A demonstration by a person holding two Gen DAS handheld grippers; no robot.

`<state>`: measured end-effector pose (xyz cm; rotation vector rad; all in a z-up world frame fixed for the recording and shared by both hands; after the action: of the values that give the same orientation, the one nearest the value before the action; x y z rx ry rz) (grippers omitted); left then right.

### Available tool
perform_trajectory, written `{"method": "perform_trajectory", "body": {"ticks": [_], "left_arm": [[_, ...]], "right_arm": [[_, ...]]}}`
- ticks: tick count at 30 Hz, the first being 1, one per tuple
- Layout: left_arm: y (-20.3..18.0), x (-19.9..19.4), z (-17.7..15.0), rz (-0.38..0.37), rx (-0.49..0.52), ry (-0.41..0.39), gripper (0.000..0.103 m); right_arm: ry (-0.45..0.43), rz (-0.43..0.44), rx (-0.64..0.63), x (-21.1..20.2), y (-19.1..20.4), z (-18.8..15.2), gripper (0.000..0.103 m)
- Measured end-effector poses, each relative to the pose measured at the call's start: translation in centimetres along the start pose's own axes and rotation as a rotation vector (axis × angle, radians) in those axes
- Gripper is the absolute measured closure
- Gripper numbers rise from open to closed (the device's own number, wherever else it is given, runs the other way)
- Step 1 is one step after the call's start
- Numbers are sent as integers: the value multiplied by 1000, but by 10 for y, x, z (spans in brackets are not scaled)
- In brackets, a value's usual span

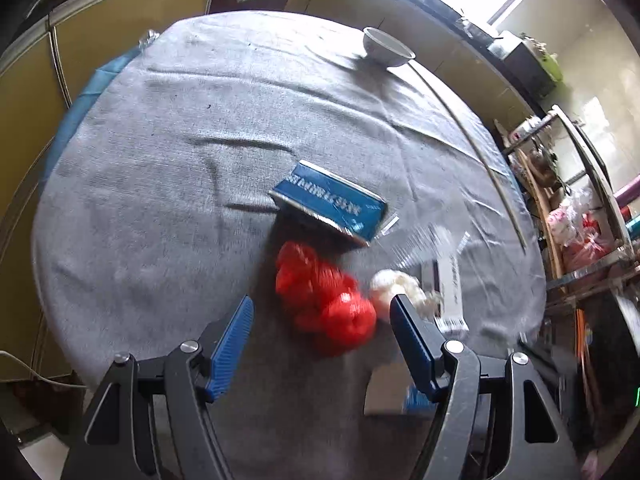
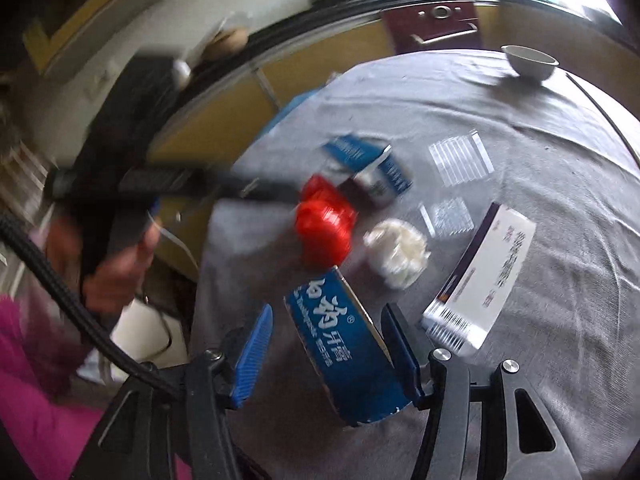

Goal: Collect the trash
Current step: 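Return to the table and grasp the blue toothpaste box with the right tool, then grasp the red plastic bag with the left tool while the right tool holds the toothpaste box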

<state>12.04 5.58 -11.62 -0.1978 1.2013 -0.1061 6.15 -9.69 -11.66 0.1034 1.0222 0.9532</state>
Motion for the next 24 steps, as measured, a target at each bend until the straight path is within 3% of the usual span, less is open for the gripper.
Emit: {"method": "perform_trajectory", "body": {"ticks": [8, 11, 14, 19, 24], "left_arm": [[-7, 28, 2, 40, -15, 49, 32], [-6, 35, -3, 27, -23, 73, 47], [-4, 36, -6, 24, -28, 68, 53], [-1, 28, -11, 40, -12, 47, 57], [-2, 14, -23, 73, 26, 25, 58]], "right_arm": [[36, -73, -18, 6, 7, -25, 42], [36, -102, -11, 11, 7, -33, 42], [-1, -143, -17, 10, 8, -39, 43], [-53, -139, 15, 4, 7, -49, 59], [-113, -127, 80, -15, 3, -58, 62]]}}
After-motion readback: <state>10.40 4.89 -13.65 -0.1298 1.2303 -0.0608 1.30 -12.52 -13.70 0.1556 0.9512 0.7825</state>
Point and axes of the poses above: each gripper's, at about its wrist camera, not at the fingertips, and x roughly the way its jaws point, y to its left, z to its top, the point moved 5 cm from there along x, roughly the way its jaws point, and after that the axes turned 10 degrees about z, right-handed, at the moved point
